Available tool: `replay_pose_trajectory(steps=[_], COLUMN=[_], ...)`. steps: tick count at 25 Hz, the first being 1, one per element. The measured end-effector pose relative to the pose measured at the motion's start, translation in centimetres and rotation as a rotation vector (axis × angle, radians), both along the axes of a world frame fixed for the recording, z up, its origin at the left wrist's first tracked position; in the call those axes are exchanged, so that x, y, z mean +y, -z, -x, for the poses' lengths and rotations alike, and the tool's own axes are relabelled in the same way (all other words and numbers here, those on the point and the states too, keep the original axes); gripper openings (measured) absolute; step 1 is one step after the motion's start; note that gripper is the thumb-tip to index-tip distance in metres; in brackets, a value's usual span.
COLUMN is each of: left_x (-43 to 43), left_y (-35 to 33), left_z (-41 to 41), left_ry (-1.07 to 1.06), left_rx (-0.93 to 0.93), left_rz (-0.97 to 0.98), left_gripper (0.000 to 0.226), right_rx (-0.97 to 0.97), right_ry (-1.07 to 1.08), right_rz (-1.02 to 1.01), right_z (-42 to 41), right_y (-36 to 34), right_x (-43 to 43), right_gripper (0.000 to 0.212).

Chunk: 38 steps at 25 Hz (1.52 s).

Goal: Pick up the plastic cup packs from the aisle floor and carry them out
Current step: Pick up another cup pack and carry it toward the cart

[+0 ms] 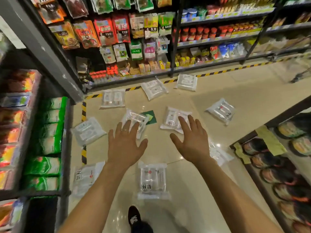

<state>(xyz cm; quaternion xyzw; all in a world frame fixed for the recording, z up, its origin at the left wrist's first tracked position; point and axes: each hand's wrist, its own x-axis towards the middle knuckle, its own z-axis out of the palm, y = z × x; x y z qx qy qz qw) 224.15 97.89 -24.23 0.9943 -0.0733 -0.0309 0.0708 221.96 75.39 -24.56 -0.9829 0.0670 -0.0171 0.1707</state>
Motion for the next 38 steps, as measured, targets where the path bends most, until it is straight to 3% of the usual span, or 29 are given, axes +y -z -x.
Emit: replay_pose_trajectory(steps=[9, 19, 25, 33, 38], left_x=[2.0, 1.8, 2.3, 4.0, 3.3], left_y=[21.4, 52.4, 67.3, 80.4, 83.3], left_z=[-4.0, -0.9, 0.1, 2.2, 3.1], left_ry=[-0.01, -0.136, -0.161, -0.278, -0.356], left_rx=[0.209, 0.268, 0.276, 0.347, 0.393], left_rz=[0.096, 0.155, 0.157, 0.132, 0.267], left_gripper=[0.084, 0.069, 0.068, 0.064, 0.066], right_rx=[0.25, 0.397, 0.466, 0.498, 0.475], right_ry=[0.075, 0.062, 0.074, 0.149, 0.127], right_rz=[-0.069, -0.186, -0.203, -0.215, -0.275], right_z=[-1.3, 1.8, 3.2, 4.0, 4.6], right_y=[21.0, 52.4, 67.8, 80.2, 83.5], right_x=[2.1, 0.0, 0.3, 1.3, 1.7], right_gripper=[0.079, 0.075, 0.076, 0.071, 0.074])
